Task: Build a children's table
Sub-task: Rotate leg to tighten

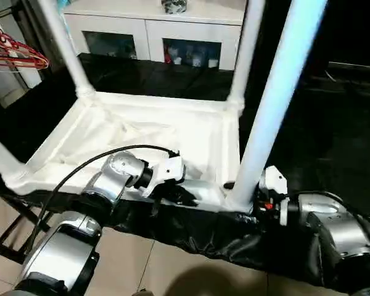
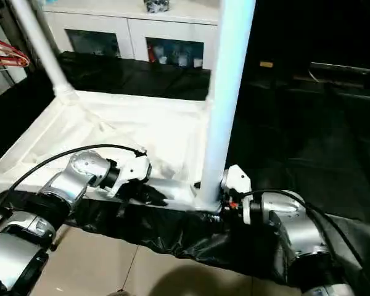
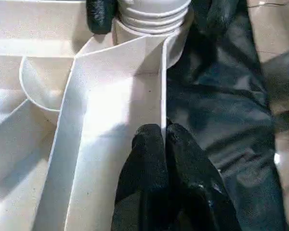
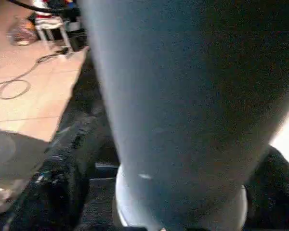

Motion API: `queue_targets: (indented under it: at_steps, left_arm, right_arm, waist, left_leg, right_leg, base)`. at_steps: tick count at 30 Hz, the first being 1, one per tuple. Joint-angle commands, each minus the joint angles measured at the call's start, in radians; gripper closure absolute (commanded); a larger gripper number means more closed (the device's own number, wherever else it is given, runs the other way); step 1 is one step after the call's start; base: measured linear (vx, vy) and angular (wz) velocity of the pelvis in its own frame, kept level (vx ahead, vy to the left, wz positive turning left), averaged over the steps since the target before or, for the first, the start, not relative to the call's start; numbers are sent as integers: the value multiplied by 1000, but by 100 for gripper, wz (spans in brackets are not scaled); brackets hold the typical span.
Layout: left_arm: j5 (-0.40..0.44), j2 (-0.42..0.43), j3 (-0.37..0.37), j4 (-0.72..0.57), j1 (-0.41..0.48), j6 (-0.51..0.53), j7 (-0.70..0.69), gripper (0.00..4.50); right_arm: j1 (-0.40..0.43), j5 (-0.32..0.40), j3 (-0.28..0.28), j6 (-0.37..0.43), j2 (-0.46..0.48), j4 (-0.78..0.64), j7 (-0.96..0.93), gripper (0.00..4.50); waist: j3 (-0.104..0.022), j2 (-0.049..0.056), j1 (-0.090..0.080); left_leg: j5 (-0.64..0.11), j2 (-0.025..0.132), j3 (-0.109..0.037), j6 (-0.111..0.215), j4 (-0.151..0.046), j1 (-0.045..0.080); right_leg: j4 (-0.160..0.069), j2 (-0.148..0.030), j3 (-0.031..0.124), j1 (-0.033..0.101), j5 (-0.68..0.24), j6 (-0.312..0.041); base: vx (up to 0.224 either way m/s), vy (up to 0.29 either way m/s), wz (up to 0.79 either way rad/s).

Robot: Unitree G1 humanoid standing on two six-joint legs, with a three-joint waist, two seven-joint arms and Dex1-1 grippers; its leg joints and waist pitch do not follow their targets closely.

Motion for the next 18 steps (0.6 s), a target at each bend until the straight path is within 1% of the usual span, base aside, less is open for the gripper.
queue_targets:
  at_steps: [1, 2, 5, 6, 7, 9, 10, 11, 12, 13, 14, 15, 16, 17, 18]
  left_arm:
    - [5, -9, -18, 0, -21, 5, 9, 450]
    - [5, -10, -17, 4, -24, 7, 5, 450]
    - [6, -11, -15, 10, -29, 8, 0, 450]
    - [5, -11, -15, 13, -32, 10, -3, 450]
    - [4, -10, -15, 15, -35, 11, -7, 450]
    - [1, -8, -15, 15, -37, 16, -13, 450]
    - [1, -8, -15, 15, -37, 16, -13, 450]
    - [1, -7, -14, 14, -37, 17, -12, 450]
    - [7, -6, -12, 15, -38, 23, 2, 450]
    - [16, -7, -11, 18, -40, 27, 27, 450]
    - [20, -12, -6, 25, -45, 35, 58, 450]
    - [24, -18, 1, 34, -51, 43, 90, 450]
    - [22, -29, 12, 41, -58, 49, 130, 450]
    - [21, -37, 21, 46, -63, 53, 158, 450]
    - [21, -37, 21, 46, -63, 53, 158, 450]
  right_arm:
    - [18, 11, 67, 27, 11, -41, 64, 89]
    - [18, 15, 69, 38, 9, -49, 70, 89]
    - [19, 19, 70, 52, 7, -58, 77, 116]
    - [19, 19, 71, 57, 5, -60, 81, 132]
    - [19, 21, 71, 65, 2, -64, 84, 132]
    - [22, 26, 72, 77, -1, -72, 85, 149]
    - [22, 26, 72, 77, -1, -72, 85, 158]
    - [24, 29, 70, 84, 1, -72, 79, 166]
    - [27, 32, 64, 91, 9, -69, 59, 173]
    - [28, 31, 56, 91, 19, -61, 39, 176]
    - [27, 25, 49, 81, 30, -50, 17, 178]
    - [24, 17, 40, 70, 42, -36, -8, 180]
    - [16, 3, 27, 53, 62, -11, -57, 181]
    - [8, -8, 17, 40, 77, 9, -95, 182]
    - [8, -8, 17, 40, 77, 9, -95, 182]
  waist:
    - [-51, -12, -2]
    - [-51, -12, -1]
    - [-53, -11, 0]
    - [-53, -6, 1]
    - [-53, -7, 1]
    - [-54, -7, 3]
    - [-54, -5, 3]
    - [-55, 0, 4]
    - [-54, -4, 3]
    - [-55, 2, 3]
    - [-54, 0, 3]
    - [-54, 3, 3]
    - [-50, 5, 0]
    - [-48, 4, -1]
    - [-46, 1, -3]
  left_leg:
    - [-192, 9, 9, 84, -56, -2]
    - [-193, 9, 9, 82, -56, -2]
    - [-193, 9, 9, 76, -56, -1]
    - [-194, 10, 8, 74, -56, -1]
    - [-195, 9, 9, 73, -55, 0]
    - [-191, 9, 9, 72, -54, -1]
    - [-189, 8, 8, 71, -54, -1]
    - [-189, 8, 8, 70, -53, -1]
    - [-192, 8, 8, 69, -53, -1]
    - [-200, 8, 8, 66, -54, 0]
    - [-203, 8, 8, 64, -54, -1]
    - [-208, 7, 8, 59, -55, 0]
    - [-229, 6, 9, 50, -57, -1]
    - [-246, 5, 8, 43, -59, -1]
    - [-271, 4, 8, 32, -62, 2]
  right_leg:
    - [-48, -40, 29, 57, -106, -248]
    - [-48, -41, 29, 57, -110, -247]
    - [-48, -42, 29, 56, -117, -245]
    - [-48, -41, 29, 56, -116, -247]
    - [-48, -40, 29, 57, -107, -248]
    - [-46, -40, 29, 58, -90, -252]
    - [-45, -39, 29, 58, -79, -254]
    - [-44, -40, 28, 58, -74, -256]
    - [-44, -39, 28, 59, -70, -257]
    - [-45, -40, 28, 58, -76, -257]
    - [-46, -40, 27, 59, -79, -257]
    - [-47, -40, 27, 58, -84, -256]
    - [-51, -39, 27, 56, -117, -251]
    - [-54, -40, 26, 57, -152, -244]
    - [-62, -43, 25, 57, -232, -222]
  base:
    - [0, 0, 0]
    - [0, 0, 0]
    - [0, 0, 0]
    - [0, 0, 0]
    - [0, 0, 0]
    - [0, 0, 0]
    - [0, 0, 0]
    - [0, 0, 0]
    - [0, 0, 0]
    - [0, 0, 0]
    - [0, 0, 0]
    - [0, 0, 0]
    - [0, 0, 0]
    - [0, 0, 0]
    - [0, 0, 0]
